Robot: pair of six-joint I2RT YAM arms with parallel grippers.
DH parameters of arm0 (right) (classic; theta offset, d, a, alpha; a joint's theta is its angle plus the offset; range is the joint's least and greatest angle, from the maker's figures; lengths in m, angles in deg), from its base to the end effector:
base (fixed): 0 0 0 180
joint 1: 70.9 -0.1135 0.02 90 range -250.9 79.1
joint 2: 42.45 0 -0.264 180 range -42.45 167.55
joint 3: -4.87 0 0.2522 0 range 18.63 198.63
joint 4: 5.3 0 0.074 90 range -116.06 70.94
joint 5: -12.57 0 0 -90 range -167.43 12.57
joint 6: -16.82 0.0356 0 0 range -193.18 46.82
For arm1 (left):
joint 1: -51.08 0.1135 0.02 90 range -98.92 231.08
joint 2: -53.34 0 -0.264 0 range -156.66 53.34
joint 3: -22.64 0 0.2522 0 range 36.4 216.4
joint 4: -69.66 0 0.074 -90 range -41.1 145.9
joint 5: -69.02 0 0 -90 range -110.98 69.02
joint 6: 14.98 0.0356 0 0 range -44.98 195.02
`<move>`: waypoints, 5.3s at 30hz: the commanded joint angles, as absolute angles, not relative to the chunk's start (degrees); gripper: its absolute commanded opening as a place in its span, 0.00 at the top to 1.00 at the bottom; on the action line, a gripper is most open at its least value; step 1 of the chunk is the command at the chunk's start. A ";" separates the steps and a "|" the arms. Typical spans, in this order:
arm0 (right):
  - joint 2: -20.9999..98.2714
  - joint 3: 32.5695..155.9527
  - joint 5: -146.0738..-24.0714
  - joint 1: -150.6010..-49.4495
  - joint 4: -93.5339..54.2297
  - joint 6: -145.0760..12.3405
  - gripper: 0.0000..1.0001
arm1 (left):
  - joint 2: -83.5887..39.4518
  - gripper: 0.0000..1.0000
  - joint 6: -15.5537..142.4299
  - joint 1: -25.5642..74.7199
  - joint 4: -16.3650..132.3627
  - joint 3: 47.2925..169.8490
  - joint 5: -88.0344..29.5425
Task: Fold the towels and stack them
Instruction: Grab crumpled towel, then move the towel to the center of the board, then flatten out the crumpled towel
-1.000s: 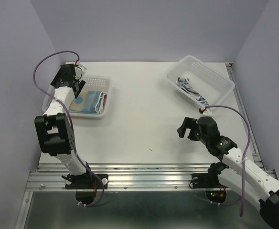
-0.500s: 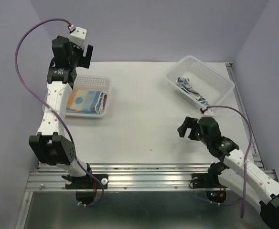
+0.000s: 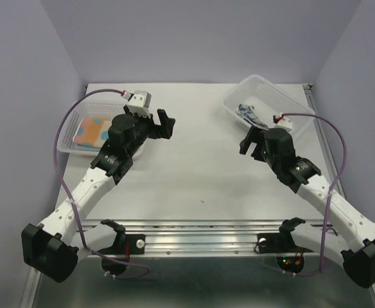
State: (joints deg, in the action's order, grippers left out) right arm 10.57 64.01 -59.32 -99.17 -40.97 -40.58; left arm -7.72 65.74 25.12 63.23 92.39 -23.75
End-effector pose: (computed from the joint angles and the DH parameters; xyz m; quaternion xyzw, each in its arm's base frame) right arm 0.1865 0.0877 0.2981 0.1114 0.8497 0.1346 0.4975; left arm 0.2249 -0.1114 0.3870 0.1177 0.6830 -0.2341 0.6818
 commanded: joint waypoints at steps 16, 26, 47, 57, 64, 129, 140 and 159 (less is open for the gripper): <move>62.22 108.01 -62.13 -80.66 -46.39 -54.20 0.00 | 0.96 0.01 56.21 20.49 69.52 77.27 -14.66; 70.67 112.21 -67.24 -77.40 -45.94 -57.01 0.98 | -2.47 0.01 56.30 20.40 68.47 78.85 -14.66; 37.19 120.66 -88.73 -97.07 -50.08 -60.79 0.99 | 8.50 0.01 48.31 20.40 63.63 76.05 -12.64; 35.43 120.51 -103.72 -102.72 -43.76 -54.64 0.99 | 17.47 0.01 39.08 20.32 49.84 75.51 -2.27; 26.39 98.37 -87.64 -102.54 -40.59 -52.09 0.99 | 21.43 0.01 29.58 20.40 39.90 75.51 7.13; 49.22 72.86 -58.01 -109.31 -32.34 -33.63 0.25 | 2.19 0.01 35.38 19.88 52.56 70.77 -4.20; 56.00 74.18 -60.20 -109.31 -28.91 -31.96 0.54 | 2.19 0.01 35.29 19.79 52.56 70.33 -4.11; 31.50 56.17 -60.73 -109.31 -27.05 -32.75 0.99 | -1.59 0.01 33.71 17.07 53.17 67.96 -10.17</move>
State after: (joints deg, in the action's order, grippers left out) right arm 38.98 60.49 -61.55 -109.25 -27.05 -32.85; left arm -0.97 34.24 18.50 51.53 69.74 -8.19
